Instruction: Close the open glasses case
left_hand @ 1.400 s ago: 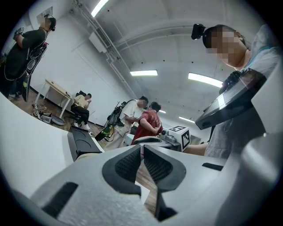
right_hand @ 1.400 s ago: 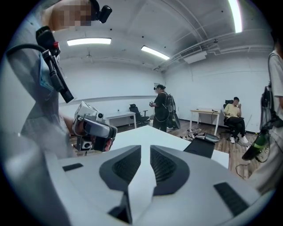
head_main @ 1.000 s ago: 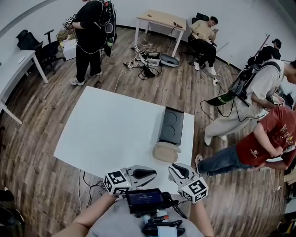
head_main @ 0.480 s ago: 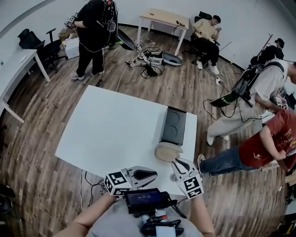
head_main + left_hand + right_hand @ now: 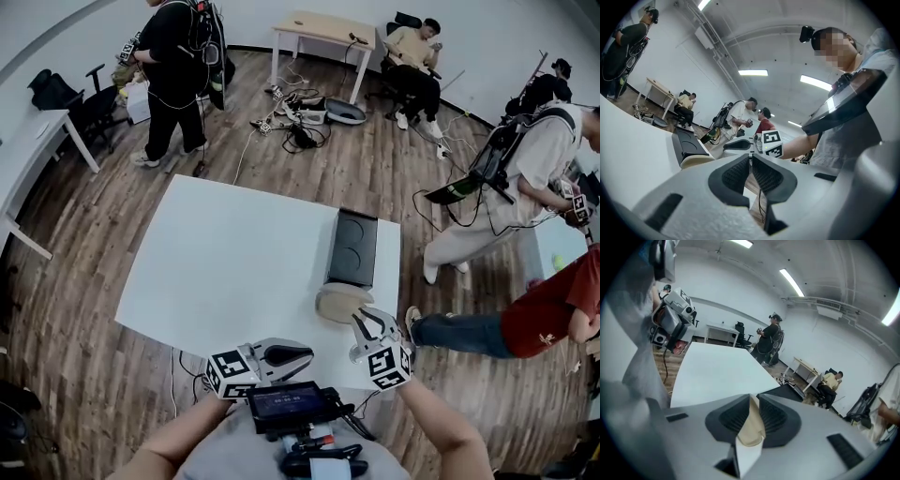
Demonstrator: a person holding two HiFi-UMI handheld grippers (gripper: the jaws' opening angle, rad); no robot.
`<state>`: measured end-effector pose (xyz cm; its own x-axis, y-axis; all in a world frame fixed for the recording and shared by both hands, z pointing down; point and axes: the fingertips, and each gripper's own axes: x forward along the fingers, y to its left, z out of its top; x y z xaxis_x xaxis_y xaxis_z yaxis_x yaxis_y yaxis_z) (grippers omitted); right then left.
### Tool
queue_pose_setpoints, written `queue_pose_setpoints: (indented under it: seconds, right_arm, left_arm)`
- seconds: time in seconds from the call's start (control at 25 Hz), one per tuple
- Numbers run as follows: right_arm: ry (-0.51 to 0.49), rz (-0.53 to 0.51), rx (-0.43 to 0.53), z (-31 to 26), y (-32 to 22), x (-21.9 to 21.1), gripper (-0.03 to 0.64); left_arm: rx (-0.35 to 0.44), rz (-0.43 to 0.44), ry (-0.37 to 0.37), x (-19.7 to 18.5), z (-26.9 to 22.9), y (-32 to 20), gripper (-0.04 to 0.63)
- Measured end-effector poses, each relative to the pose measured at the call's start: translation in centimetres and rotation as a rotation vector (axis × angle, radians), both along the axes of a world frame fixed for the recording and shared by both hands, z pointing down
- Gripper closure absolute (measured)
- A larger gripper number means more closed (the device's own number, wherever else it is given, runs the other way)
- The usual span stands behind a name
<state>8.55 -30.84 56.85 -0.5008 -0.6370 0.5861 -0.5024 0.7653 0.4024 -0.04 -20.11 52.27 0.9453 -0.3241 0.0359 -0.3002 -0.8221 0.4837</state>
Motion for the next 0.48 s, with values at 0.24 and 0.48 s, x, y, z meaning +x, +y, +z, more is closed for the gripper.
queue_pose_setpoints:
  seconds: [0.24,0.48]
  right_arm:
    - [0.030,-0.038,-0.102,0.1,0.7,1.4,0.574]
    - [0.108,-0.099,-0.107,0.0,-0.1,1.6,0.574]
  left_arm:
    - [-0.072,0.056,-0.010,-0.8,0.0,0.9,0.566]
    - [-0.133,0.198,-0.056,-1.0,-0.3,1.0,0.566]
